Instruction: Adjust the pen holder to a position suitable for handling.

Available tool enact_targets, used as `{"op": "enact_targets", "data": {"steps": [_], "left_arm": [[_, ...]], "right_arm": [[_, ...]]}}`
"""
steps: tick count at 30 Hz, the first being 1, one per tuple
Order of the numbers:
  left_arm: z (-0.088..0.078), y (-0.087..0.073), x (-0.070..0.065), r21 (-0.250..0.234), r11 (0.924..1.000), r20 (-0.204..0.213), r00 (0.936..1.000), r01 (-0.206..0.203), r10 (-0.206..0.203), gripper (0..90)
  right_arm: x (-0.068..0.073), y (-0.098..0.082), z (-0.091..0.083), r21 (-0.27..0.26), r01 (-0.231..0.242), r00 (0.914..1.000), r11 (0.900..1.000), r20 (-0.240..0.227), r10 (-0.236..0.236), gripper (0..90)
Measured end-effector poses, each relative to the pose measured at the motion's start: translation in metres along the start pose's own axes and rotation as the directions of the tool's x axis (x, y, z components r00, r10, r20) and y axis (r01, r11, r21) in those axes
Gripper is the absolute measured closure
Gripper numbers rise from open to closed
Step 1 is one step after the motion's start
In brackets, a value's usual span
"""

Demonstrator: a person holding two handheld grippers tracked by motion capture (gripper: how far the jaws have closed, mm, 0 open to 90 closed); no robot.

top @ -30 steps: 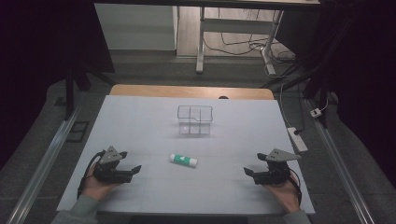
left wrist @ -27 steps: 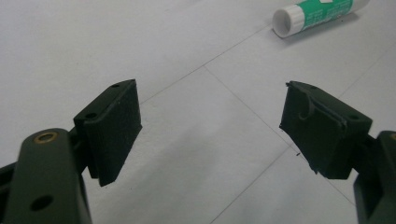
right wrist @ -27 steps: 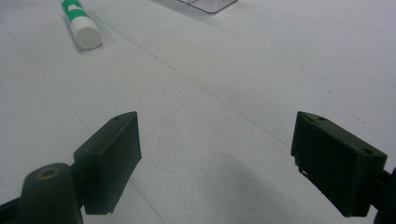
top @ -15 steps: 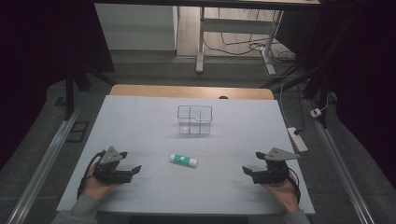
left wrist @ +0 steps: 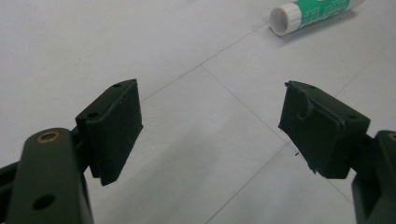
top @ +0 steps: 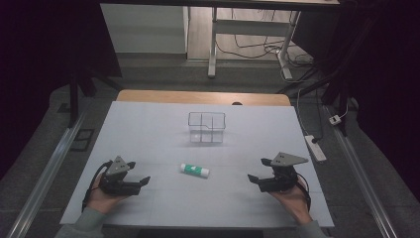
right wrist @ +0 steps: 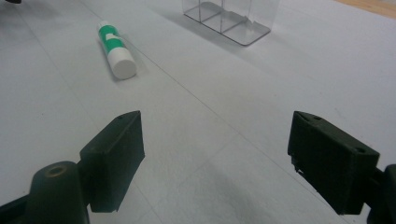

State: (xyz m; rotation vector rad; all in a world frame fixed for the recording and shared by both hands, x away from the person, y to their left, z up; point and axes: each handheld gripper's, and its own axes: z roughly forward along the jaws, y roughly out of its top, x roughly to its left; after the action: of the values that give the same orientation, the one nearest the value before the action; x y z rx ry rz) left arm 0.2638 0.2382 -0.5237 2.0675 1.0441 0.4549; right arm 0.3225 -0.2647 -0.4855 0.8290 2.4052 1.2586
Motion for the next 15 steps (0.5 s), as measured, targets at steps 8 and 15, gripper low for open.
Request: {"op": "enact_targets", "data": {"steps": [8, 15], "left_arm": [[0.002, 0.000, 0.000, 0.012, 0.9999, -0.005, 1.0000, -0.006, 0.006, 20.1], [0.002, -0.001, 0.000, 0.013, 0.9999, -0.003, 1.0000, -0.006, 0.006, 20.1]], "right_arm": [[0.006, 0.006, 0.009, 0.023, 0.027, 0.9994, 0.999, -0.024, -0.026, 18.7], [0.014, 0.015, 0.021, 0.052, 0.052, 0.9970, 0.997, -0.060, -0.049, 18.7]]}}
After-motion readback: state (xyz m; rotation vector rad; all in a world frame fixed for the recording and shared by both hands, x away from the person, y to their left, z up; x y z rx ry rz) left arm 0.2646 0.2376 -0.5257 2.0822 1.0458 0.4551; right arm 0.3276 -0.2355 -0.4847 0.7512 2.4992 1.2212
